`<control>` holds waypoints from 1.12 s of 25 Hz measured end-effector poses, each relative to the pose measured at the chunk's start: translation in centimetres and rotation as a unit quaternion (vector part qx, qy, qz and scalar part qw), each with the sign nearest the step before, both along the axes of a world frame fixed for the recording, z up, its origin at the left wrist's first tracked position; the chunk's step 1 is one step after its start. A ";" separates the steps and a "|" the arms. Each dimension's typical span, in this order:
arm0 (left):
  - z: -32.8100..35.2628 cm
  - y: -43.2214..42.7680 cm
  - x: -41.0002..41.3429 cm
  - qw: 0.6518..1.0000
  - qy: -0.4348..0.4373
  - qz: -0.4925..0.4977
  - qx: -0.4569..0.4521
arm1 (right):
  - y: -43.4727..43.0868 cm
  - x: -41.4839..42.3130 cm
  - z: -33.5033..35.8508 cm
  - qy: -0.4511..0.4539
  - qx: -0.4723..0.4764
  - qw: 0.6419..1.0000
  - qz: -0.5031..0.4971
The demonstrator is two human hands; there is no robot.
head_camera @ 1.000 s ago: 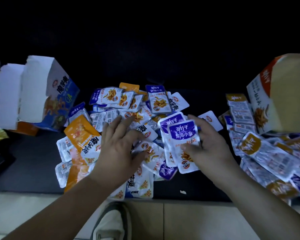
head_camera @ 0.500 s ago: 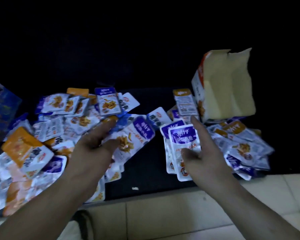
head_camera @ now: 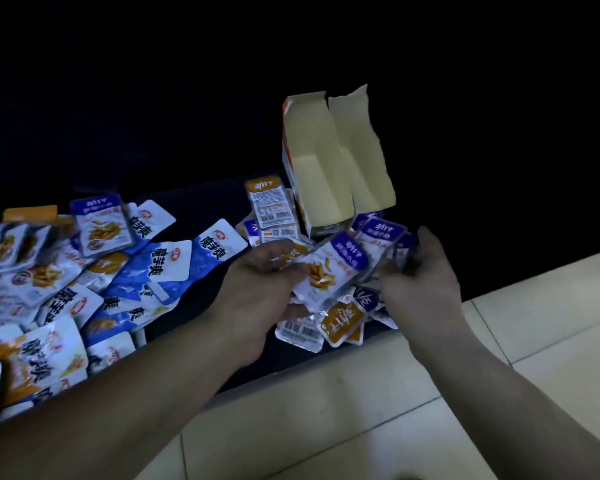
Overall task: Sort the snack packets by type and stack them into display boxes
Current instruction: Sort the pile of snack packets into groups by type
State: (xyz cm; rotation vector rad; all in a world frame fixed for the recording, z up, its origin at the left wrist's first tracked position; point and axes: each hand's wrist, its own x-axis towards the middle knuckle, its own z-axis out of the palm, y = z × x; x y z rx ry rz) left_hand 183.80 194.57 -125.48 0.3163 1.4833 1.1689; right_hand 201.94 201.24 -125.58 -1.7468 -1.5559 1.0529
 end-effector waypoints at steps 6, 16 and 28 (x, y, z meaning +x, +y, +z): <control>-0.1 0.0 0.8 0.986 0.106 -0.101 0.077 | -3.5 -0.2 0.4 -0.109 0.212 0.956 0.169; -2.2 -6.0 -5.0 0.948 0.299 -0.066 0.082 | -4.4 -5.6 -0.5 -0.100 0.208 0.942 0.245; -2.7 -8.1 -26.1 0.668 0.662 -0.300 -0.160 | -6.4 -19.5 -3.2 -0.065 -0.009 0.922 0.381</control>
